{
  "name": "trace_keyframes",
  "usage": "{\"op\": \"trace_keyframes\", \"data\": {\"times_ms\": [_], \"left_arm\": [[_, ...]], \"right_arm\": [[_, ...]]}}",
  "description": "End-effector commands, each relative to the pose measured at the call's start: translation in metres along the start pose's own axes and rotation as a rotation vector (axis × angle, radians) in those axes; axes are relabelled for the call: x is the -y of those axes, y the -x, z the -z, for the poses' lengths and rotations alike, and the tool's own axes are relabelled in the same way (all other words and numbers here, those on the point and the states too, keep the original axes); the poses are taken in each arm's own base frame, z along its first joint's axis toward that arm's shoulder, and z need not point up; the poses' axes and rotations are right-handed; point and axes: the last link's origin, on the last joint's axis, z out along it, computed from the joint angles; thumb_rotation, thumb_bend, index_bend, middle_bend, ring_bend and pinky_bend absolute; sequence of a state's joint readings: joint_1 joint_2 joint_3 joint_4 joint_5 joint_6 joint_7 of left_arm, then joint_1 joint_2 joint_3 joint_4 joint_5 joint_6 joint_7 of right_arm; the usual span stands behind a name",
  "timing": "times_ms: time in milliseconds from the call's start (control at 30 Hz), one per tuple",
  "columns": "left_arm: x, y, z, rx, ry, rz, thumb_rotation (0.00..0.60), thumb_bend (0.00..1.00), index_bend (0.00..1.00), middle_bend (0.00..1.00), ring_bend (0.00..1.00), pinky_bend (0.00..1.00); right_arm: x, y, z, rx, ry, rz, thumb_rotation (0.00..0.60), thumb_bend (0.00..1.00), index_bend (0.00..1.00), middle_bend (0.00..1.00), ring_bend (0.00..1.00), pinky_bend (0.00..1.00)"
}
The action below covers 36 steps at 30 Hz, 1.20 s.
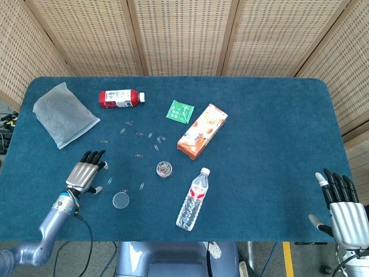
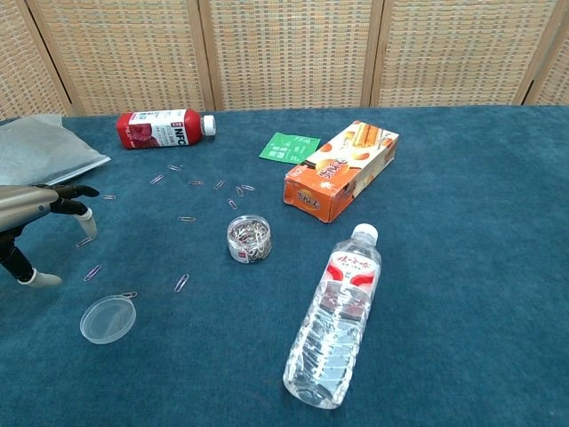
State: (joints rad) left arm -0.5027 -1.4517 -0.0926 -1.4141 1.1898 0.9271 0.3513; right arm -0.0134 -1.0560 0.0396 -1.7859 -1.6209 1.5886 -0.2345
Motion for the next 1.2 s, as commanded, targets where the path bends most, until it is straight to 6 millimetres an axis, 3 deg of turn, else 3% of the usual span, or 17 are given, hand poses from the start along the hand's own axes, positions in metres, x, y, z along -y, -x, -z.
{"op": "trace_keyframes", "data": {"times_ms": [33, 667, 1200], "left_arm": [[-0.004, 0.004, -0.002, 0.008, 0.004, -0.004, 0.6, 0.23, 0.34, 0.0, 0.0, 0.0], [-0.013, 0.01, -0.009, 0.042, 0.01, -0.013, 0.6, 0.3, 0.41, 0.0, 0.0, 0.0], [-0.017, 0.009, -0.012, 0.046, 0.013, -0.025, 0.6, 0.3, 0.41, 0.0, 0.0, 0.0]], "right_arm": [[0.0, 0.0, 0.0, 0.0, -0.001, -0.003, 0.6, 0.0, 0.0, 0.0, 0.0, 0.0], [-0.001, -0.001, -0.001, 0.003, 0.0, -0.016, 0.6, 0.0, 0.0, 0.0, 0.0, 0.0], [-0.002, -0.001, -0.001, 0.005, 0.0, -0.023, 0.6, 0.0, 0.0, 0.0, 0.0, 0.0]]}}
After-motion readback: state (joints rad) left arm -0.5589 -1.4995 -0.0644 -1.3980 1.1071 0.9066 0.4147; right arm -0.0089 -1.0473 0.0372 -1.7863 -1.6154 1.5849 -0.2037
